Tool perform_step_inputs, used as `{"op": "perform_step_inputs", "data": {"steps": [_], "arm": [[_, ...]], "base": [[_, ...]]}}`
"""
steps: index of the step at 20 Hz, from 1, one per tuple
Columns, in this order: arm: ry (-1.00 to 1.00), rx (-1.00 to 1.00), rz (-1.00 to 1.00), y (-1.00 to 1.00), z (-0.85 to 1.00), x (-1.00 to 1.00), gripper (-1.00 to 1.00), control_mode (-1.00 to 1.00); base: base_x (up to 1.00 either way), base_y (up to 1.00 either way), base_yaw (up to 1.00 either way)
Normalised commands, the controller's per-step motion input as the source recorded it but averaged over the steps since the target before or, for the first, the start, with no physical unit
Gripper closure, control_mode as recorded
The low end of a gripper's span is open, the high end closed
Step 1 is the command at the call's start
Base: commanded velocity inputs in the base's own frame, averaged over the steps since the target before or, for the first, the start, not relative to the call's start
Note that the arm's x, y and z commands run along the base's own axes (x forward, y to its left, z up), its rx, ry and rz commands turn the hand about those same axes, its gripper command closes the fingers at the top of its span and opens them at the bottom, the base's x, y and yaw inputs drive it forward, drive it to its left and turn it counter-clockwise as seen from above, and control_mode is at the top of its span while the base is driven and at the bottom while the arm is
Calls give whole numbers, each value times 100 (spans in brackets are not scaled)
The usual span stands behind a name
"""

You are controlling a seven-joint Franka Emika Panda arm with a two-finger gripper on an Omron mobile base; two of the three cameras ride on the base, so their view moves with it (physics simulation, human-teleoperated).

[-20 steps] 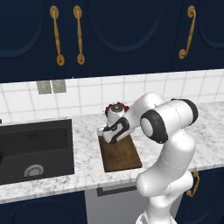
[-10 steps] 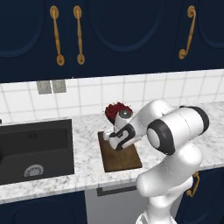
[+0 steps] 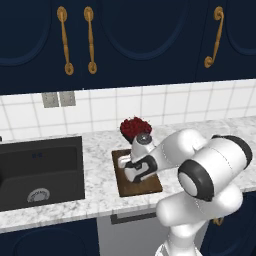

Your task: Pick up the sponge from the counter and clean the cutting board by briefly scrubbing or pressing down on the cutting board. Once finished, release the sponge.

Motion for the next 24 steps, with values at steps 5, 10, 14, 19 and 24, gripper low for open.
{"op": "perform_step_inputs", "data": {"steps": [5,10,14,19,24], "arm": [[1,1,0,0,-62,-97,100,-100],[1,2,0,0,-60,-100,100,-100],[4,0,0,-8,-70,-96,100,-100],[0,0,3,-47,-93,-35,100,-100],[-6,4,9,-100,-80,-3,100,-100]], "base": [[0,0,0],[0,0,0],[0,0,0],[0,0,0],[0,0,0]]}}
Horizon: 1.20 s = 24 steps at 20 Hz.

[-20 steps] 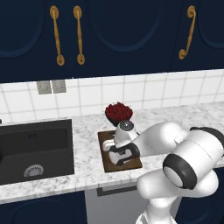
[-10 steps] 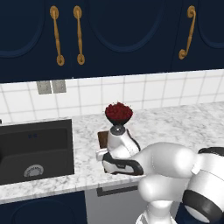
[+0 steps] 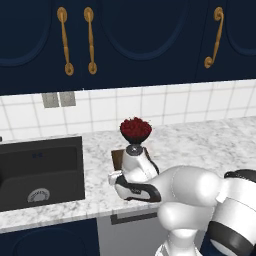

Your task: Pick up the sponge from the counter and clean the cutting board by briefly scrubbing or pressing down on the cutting board. Once finished, release the sponge.

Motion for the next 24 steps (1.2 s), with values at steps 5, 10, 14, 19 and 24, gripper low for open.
{"op": "perform_step_inputs", "data": {"steps": [5,10,14,19,24], "arm": [[0,9,3,-93,-6,-6,100,-100],[0,1,0,-50,-37,-23,100,-100],[4,-1,0,-20,-95,-49,100,-100],[1,0,0,-24,-100,-68,100,-100],[-9,0,1,-32,-60,2,100,-100]], "base": [[0,0,0],[0,0,0],[0,0,0],[0,0,0],[0,0,0]]}}
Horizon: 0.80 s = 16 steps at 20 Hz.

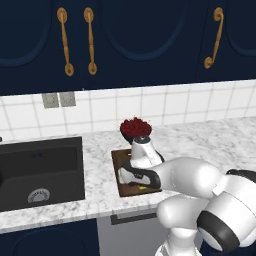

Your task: Pick up the sponge from the counter and clean the cutting board by briefly scrubbing or pressing down on the cutting board. Once finished, release the sponge.

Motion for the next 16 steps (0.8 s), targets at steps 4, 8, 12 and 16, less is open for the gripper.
{"op": "perform_step_inputs", "data": {"steps": [4,8,12,16], "arm": [[-20,0,0,-23,-25,31,100,-100],[-15,0,0,-16,-47,57,100,-100],[-21,0,1,-21,-54,61,100,-100],[-13,1,1,-28,-39,70,100,-100]], "base": [[0,0,0],[0,0,0],[0,0,0],[0,0,0]]}}
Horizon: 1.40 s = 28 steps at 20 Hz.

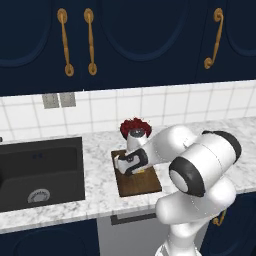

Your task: Pick up the sponge from the counter and clean the cutting board by briefly scrubbing or pressing down on the cutting board. Once finished, release the sponge.

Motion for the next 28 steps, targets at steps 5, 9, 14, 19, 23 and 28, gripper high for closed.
{"op": "perform_step_inputs", "data": {"steps": [5,9,14,19,23,28], "arm": [[-19,0,5,-46,-65,51,100,-100],[-18,0,3,-59,-59,48,100,-100],[0,0,-2,-79,-34,36,100,-100],[2,0,-5,-83,-34,6,100,-100],[0,0,-3,-98,-23,0,100,-100],[1,0,-7,-75,-30,0,100,-100]], "base": [[0,0,0],[0,0,0],[0,0,0],[0,0,0],[0,0,0],[0,0,0]]}}
